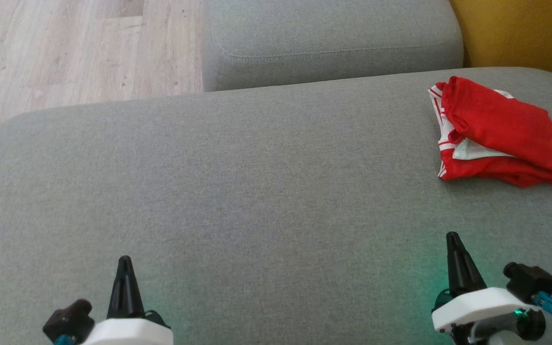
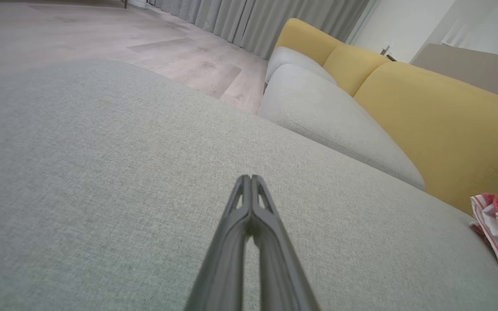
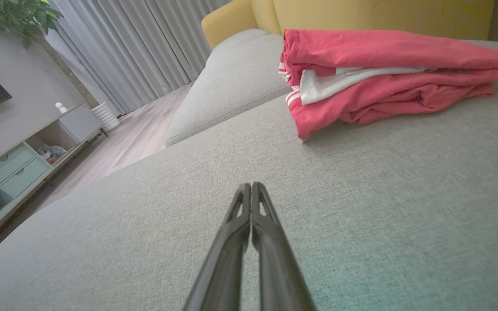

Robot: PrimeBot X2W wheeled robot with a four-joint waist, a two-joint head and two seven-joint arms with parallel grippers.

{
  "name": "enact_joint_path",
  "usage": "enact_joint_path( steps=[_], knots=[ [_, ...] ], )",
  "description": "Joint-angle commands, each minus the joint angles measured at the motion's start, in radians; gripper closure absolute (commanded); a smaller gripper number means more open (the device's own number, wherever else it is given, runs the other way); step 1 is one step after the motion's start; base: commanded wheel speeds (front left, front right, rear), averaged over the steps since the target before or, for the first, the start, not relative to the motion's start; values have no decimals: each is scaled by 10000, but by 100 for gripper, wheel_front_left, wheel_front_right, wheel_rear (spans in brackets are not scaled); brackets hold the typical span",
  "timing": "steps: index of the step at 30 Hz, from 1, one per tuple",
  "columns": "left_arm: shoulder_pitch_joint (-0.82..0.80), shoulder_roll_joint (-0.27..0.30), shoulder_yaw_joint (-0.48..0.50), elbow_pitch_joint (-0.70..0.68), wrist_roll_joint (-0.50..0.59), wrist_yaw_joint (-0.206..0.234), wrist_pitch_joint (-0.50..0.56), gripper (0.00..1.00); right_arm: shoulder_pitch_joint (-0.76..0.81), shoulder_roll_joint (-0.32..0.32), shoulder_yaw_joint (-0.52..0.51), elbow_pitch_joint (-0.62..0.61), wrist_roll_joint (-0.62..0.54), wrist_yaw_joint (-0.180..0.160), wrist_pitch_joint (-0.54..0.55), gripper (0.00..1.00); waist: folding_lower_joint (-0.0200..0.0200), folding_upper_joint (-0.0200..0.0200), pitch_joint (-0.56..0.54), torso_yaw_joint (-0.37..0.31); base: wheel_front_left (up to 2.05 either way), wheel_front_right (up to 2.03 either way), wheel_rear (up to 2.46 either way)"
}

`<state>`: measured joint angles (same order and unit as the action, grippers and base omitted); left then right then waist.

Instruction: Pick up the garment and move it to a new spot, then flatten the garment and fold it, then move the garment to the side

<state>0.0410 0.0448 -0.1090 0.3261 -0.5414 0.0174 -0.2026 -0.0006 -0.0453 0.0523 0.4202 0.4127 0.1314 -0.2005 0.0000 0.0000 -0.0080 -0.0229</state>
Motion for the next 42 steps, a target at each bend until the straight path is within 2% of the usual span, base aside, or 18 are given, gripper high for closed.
enact_joint_path(
  steps=[1,42],
  knots=[
    [-510,9,175,-336,-245,-86,44,100,-503,-41,-61,-367,302,-1,75,100,0,0,1,3,0,0,0],
    [-891,26,972,-519,-4298,-628,1253,100,-720,-80,-635,-908,4871,-4,1227,100,0,0,44,91,0,0,0]
  ],
)
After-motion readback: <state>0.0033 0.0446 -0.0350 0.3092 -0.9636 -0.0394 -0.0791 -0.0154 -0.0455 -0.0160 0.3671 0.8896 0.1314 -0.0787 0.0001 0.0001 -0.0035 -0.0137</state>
